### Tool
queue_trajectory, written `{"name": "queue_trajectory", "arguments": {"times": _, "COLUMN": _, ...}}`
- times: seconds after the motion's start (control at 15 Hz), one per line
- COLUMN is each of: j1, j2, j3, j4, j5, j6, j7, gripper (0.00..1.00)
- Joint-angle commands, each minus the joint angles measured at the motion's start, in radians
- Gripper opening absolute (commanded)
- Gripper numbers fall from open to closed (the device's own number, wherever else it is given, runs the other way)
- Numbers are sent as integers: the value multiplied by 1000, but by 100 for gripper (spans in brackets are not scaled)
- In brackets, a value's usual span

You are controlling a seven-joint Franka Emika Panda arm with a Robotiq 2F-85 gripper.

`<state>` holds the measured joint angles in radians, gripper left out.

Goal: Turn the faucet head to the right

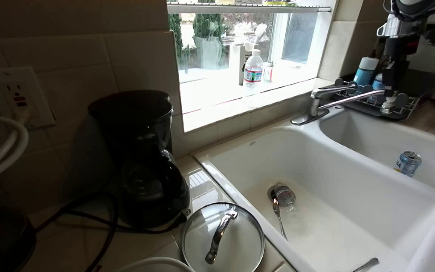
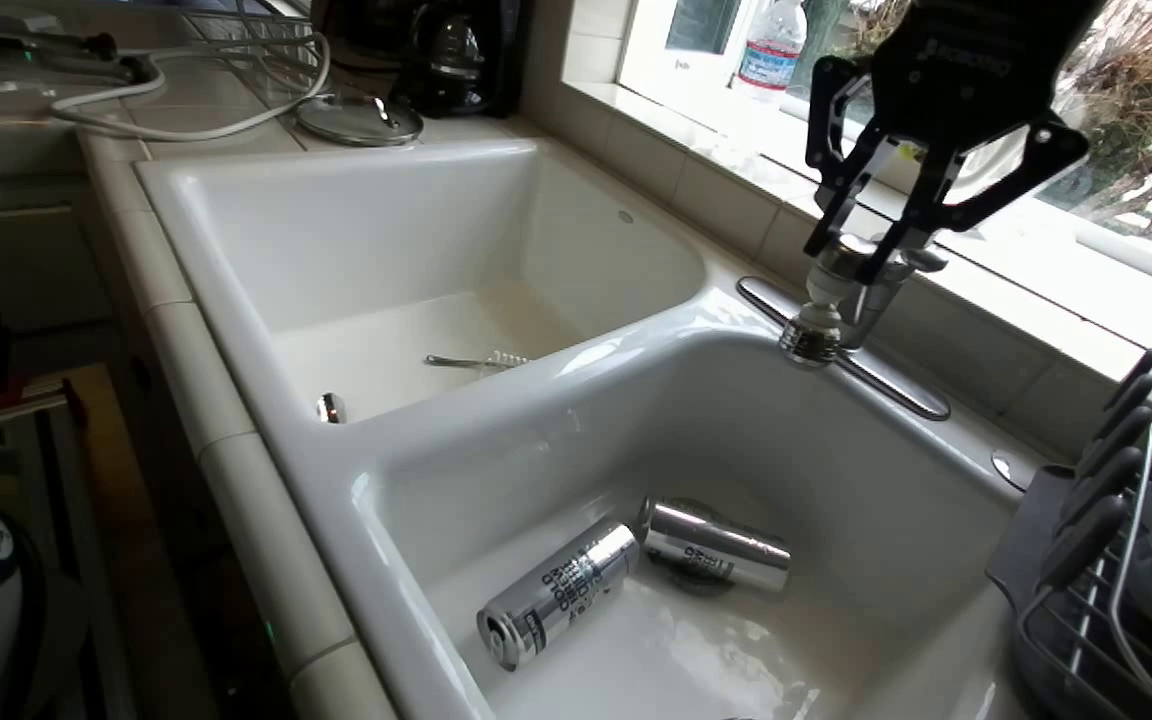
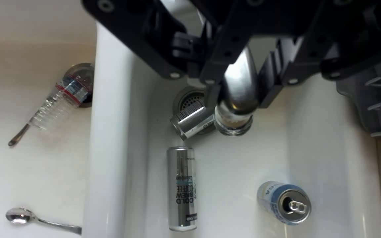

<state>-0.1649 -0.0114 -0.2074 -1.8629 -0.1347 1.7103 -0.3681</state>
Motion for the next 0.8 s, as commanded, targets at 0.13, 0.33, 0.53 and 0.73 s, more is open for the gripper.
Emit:
{"name": "queue_trajectory", "arguments": {"times": 0.13, "j1": -69, "j2": 113, "j3": -48, "j4": 115, "j5": -153, "j6": 58, "j7": -66, "gripper": 8}}
{"name": "queue_trajectory", "arguments": {"times": 0.33, "j1": -86, "j2": 138, "j3": -55, "j4": 139, "j5": -151, "j6": 85, "j7": -156, "gripper": 8}}
{"name": "queue_trajectory", "arguments": {"times": 0.53, "j1": -105, "j2": 163, "j3": -62, "j4": 166, "j5": -149, "j6": 102, "j7": -257, "gripper": 8}}
{"name": "queue_trajectory", "arguments": {"times": 0.73, "j1": -123, "j2": 183, "j3": -68, "j4": 190, "j5": -144, "j6": 120, "j7": -351, "gripper": 8}}
